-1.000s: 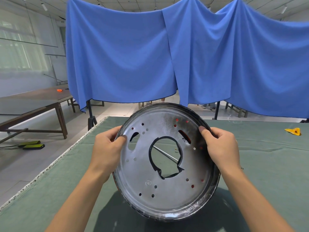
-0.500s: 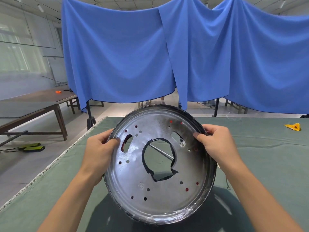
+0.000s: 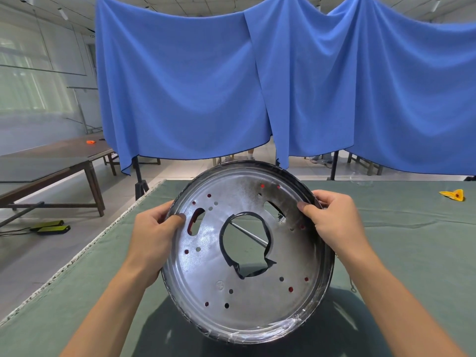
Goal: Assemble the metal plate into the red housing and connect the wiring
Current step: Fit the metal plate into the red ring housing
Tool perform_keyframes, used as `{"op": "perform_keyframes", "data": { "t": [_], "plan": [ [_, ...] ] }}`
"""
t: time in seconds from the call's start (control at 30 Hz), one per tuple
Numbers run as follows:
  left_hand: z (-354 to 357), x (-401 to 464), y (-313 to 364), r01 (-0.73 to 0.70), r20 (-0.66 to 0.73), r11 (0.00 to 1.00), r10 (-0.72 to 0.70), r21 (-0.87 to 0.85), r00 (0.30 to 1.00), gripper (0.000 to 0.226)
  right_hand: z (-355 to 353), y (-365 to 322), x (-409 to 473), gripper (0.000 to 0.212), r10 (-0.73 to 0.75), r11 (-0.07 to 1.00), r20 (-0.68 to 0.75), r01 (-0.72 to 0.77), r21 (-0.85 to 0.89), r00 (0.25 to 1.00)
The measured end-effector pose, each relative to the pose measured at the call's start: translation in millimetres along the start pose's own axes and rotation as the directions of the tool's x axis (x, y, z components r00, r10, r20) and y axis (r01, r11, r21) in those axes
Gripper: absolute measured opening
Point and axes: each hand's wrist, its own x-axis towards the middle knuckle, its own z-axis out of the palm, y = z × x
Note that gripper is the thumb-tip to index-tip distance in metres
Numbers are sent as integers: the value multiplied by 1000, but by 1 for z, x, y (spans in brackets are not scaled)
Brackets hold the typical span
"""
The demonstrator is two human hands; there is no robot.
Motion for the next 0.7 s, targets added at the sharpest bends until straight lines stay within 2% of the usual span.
{"op": "perform_keyframes", "data": {
  "t": [0.1,0.27,0.47,0.7],
  "plan": [
    [1,1,0,-7,5,1000,7,-1,1000,49,-1,0,0,16,12,1000,27,-13,28,1000],
    [0,2,-2,6,-3,1000,-6,17,1000,47,-1,1,1,10,14,999,48,-16,44,999],
    [-2,3,-6,47,-27,999,-47,17,999,44,6,3,-1,10,-9,999,15,9,34,1000],
    [-2,6,-10,73,-43,997,-72,14,996,31,10,6,2,9,-3,999,15,2,45,1000]
  ]
}}
